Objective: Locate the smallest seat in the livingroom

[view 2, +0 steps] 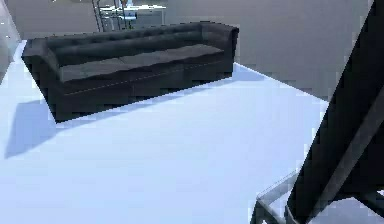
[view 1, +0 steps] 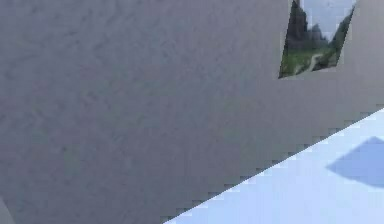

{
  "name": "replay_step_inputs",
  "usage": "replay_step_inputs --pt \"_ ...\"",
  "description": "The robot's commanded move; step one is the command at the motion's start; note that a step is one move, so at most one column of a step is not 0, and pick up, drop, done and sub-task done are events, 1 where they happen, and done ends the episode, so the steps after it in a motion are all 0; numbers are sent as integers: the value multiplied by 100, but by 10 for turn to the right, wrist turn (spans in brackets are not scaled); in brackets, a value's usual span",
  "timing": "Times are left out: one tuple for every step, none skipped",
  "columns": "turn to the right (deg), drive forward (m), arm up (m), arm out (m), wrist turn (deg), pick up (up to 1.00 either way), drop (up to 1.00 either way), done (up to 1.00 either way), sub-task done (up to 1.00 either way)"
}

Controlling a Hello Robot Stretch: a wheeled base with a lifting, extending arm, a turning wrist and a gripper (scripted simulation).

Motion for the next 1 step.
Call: replay_step_inputs --pt "180 0 0 0 0 0 0 0 0"
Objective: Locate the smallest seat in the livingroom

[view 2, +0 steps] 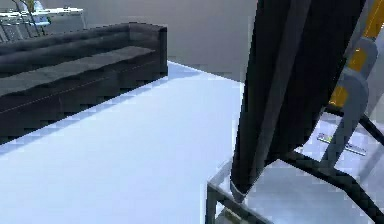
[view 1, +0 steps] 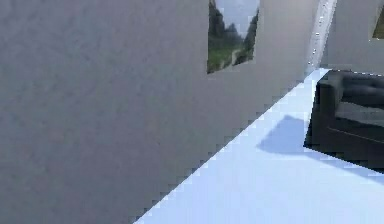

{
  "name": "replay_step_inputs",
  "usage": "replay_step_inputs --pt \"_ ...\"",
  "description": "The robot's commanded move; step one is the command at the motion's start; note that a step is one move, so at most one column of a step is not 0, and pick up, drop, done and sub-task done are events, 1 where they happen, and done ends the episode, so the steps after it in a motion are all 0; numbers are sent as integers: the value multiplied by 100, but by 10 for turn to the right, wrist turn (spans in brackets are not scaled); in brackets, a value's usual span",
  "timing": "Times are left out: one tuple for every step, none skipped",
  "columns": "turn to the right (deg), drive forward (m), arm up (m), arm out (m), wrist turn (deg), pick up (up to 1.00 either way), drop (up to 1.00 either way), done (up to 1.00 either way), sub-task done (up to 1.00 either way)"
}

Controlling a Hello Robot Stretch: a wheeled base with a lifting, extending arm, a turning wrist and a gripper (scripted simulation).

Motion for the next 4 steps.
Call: replay_step_inputs --pt "0 15 0 0 0 0 0 0 0" --pt "420 0 0 0 0 0 0 0 0" --pt "0 100 0 0 0 0 0 0 0" --pt "30 0 0 0 0 0 0 0 0"
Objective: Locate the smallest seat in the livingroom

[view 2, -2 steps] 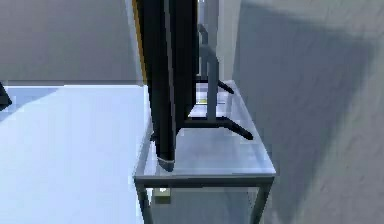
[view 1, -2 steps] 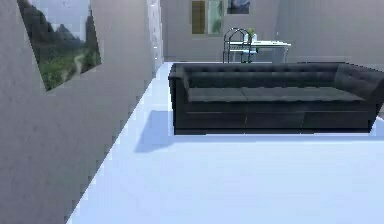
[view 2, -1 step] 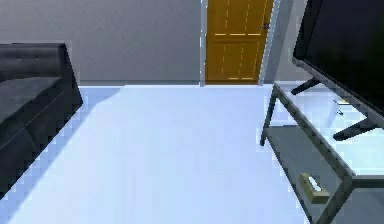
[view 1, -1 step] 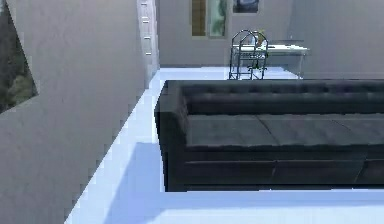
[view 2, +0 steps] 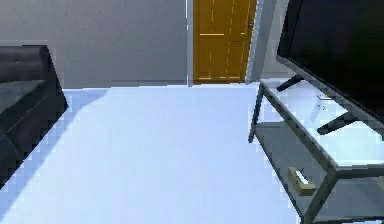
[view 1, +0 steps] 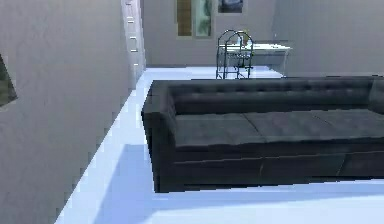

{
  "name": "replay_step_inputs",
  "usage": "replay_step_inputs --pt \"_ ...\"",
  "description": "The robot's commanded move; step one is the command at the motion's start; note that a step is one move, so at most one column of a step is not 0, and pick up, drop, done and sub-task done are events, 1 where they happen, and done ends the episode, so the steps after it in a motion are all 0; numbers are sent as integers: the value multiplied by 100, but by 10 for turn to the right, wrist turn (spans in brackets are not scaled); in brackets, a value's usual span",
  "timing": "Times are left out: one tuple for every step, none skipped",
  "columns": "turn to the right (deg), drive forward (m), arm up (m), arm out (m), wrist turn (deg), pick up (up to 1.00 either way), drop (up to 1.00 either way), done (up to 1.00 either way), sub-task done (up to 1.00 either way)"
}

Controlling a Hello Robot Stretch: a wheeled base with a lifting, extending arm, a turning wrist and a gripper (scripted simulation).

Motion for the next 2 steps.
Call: replay_step_inputs --pt "0 65 0 0 0 0 0 0 0" --pt "-450 0 0 0 0 0 0 0 0"
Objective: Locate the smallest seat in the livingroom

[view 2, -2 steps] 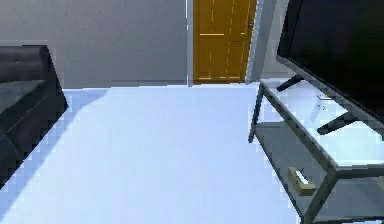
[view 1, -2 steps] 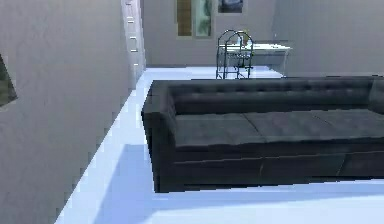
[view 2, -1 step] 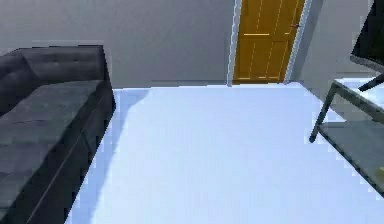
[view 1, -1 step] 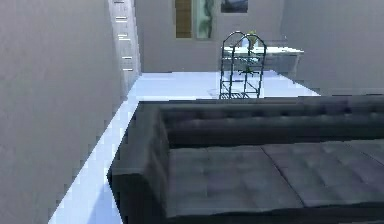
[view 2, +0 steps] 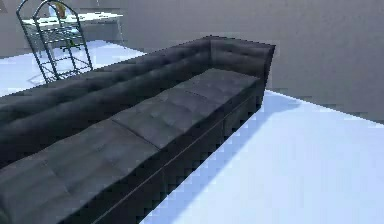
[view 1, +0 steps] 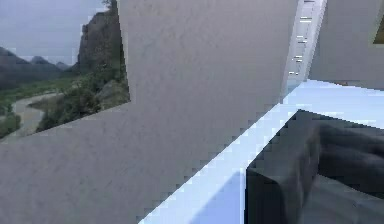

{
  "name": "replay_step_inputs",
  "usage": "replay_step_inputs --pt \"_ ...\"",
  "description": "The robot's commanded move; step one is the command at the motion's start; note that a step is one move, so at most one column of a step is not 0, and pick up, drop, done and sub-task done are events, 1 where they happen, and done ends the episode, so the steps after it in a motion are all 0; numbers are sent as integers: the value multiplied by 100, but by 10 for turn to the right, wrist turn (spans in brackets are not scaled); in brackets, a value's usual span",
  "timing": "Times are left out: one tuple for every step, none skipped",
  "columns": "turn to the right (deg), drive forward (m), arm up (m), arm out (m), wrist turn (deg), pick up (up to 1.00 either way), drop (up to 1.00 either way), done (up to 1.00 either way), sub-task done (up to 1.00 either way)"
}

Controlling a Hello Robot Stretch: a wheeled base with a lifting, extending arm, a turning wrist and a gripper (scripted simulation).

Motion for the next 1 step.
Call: replay_step_inputs --pt "-90 0 0 0 0 0 0 0 0"
